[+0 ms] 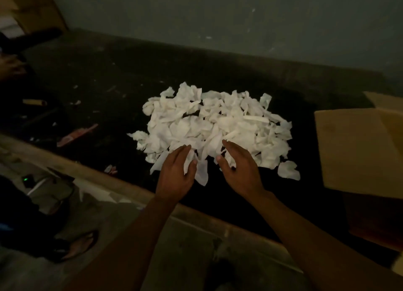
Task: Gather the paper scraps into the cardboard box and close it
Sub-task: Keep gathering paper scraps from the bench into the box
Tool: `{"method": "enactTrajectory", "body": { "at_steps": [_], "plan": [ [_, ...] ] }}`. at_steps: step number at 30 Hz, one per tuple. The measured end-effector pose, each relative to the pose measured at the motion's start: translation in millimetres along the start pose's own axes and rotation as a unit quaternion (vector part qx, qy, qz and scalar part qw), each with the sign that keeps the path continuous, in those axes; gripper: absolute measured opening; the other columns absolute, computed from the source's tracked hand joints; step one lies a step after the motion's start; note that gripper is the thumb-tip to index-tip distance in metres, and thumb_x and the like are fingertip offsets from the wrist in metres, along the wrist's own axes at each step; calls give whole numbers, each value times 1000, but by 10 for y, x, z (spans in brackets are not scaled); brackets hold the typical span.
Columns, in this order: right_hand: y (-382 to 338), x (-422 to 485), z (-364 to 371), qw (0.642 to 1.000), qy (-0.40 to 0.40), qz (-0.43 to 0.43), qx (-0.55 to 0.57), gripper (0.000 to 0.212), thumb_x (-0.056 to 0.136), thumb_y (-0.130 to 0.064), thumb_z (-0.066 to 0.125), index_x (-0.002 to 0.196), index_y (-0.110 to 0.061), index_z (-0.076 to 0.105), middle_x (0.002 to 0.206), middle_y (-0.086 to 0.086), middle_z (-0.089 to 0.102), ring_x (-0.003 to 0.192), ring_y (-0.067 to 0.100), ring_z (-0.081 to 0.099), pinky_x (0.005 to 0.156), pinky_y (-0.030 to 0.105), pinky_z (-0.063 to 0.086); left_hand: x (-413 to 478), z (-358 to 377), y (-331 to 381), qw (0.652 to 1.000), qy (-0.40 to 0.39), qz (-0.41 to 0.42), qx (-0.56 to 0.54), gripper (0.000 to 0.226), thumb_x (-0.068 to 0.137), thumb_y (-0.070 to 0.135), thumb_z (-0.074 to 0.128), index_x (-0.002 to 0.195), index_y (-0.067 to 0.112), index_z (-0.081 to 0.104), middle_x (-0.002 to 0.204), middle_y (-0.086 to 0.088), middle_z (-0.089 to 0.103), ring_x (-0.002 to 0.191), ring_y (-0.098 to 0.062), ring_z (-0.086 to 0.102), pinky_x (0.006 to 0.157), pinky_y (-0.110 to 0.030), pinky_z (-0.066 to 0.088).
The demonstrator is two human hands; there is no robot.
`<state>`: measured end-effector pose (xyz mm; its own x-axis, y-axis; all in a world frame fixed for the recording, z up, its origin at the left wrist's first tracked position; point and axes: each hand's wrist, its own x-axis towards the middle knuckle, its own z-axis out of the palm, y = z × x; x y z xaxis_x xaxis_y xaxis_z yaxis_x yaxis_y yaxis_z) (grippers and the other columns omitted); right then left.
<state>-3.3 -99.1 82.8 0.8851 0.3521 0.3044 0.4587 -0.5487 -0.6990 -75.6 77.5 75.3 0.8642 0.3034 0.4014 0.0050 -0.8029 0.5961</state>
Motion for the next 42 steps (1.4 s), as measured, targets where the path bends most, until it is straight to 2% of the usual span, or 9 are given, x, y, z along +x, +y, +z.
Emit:
{"method": "enactTrajectory", "body": {
  "at_steps": [5,9,11,14,21,27,31,35,42],
  "plan": [
    [214,89,417,998,-54,-44,10,54,88,-43,57,134,-15,53,136,6,54,128,19,46,105,29,37,-88,163,-473,999,-6,-38,21,44,93,32,49,128,6,56,129,-12,57,120,-20,51,102,-9,28],
    [286,192,774,991,-90,-92,41,53,87,-36,64,134,-15,53,135,5,54,128,14,45,106,20,35,-95,183,-693,996,31,-81,32,39,93,22,51,129,9,55,133,-11,53,121,-21,51,102,-25,40],
    [304,256,932,986,-100,-119,51,52,87,-36,66,134,-15,54,136,5,53,129,16,45,106,27,39,-88,161,-809,994,32,-93,45,39,93,20,50,131,10,53,134,-11,51,123,-21,49,102,-21,35],
    [300,392,1111,981,-111,-157,38,51,87,-39,65,131,-16,57,136,4,53,129,21,44,105,38,41,-38,120,-989,992,24,-103,63,39,95,20,47,132,11,51,137,-11,48,125,-22,46,104,-30,38],
    [370,619,1486,970,-125,-206,27,47,86,-42,67,127,-20,62,136,4,54,130,25,43,105,42,40,403,137,-1414,994,29,-59,92,42,97,18,49,138,12,46,149,-12,34,137,-25,32,111,-32,30],
    [505,601,1757,963,-138,-231,-2,48,82,-50,69,117,-18,68,134,5,55,127,27,45,108,39,36,722,338,-1777,989,-80,47,116,44,99,28,44,141,13,43,151,-15,31,141,-30,26,116,-44,21],
    [561,614,1817,970,-111,-218,4,29,84,-40,69,89,-11,66,107,7,61,107,27,54,99,35,41,681,518,-1912,984,-90,63,136,35,97,31,48,119,5,60,123,-14,59,118,-34,50,101,-49,37],
    [698,597,1933,970,-81,-226,-47,29,89,-28,65,68,-11,53,80,4,52,85,25,52,82,34,42,666,522,-1888,985,-56,32,161,28,97,32,48,97,7,60,96,-10,60,91,-33,54,83,-43,42],
    [573,630,1770,984,-81,-157,-34,17,86,-25,61,80,-20,46,80,3,49,73,17,51,62,29,46,659,447,-1751,980,-71,19,183,33,91,38,47,74,12,56,64,-8,58,56,-28,57,46,-32,42]
  ]
}}
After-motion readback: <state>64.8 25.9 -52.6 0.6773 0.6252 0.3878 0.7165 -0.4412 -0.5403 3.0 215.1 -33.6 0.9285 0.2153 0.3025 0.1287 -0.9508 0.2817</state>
